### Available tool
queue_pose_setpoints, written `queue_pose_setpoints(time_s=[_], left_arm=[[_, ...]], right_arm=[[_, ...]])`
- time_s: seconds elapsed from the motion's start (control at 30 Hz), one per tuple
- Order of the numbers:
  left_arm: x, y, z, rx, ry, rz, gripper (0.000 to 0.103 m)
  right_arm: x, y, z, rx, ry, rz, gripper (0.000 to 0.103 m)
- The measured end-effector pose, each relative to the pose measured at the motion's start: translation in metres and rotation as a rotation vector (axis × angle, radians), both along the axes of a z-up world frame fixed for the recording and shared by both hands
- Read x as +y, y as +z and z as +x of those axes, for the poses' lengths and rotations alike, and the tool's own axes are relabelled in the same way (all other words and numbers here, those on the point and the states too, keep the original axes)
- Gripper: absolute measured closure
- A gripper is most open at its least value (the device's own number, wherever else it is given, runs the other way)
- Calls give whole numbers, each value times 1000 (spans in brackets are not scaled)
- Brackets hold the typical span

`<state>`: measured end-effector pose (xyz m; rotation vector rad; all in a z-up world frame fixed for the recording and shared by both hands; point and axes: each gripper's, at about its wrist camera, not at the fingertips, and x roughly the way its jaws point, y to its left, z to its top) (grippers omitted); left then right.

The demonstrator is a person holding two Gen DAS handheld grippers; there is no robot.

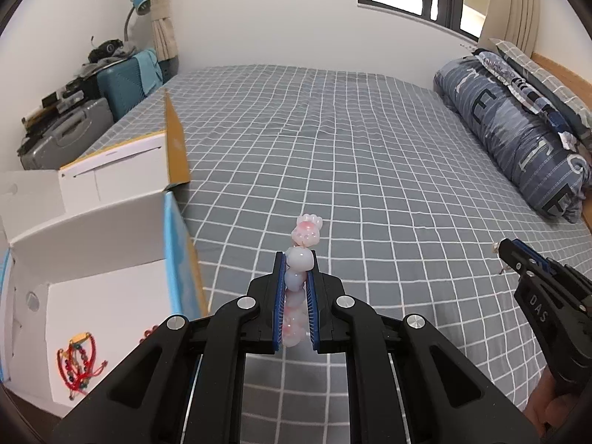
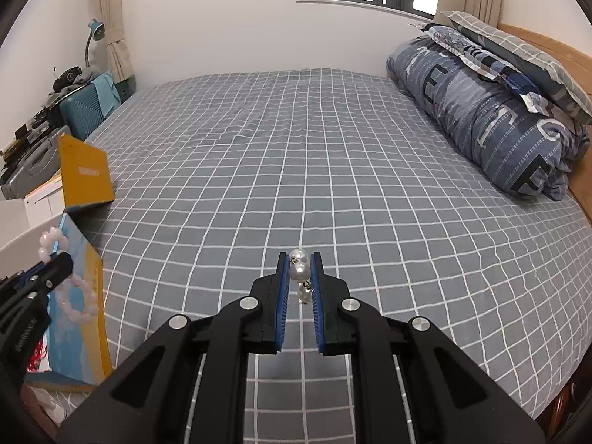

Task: Organize jewelry
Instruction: 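Carry the pink bracelet and pearl pin over to the white box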

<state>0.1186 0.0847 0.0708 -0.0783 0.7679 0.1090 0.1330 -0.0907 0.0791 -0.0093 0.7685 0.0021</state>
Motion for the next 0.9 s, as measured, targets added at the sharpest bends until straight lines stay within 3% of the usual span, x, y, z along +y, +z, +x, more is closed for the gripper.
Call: queue_pose_setpoints(time_s=[0.5, 0.9], left_arm=[[45, 19, -51, -49, 90, 2, 93], [138, 29, -88, -62, 223, 15, 93]], right_arm=[[38, 13, -22, -27, 65, 27, 92], [139, 21, -35, -55, 225, 43, 92]])
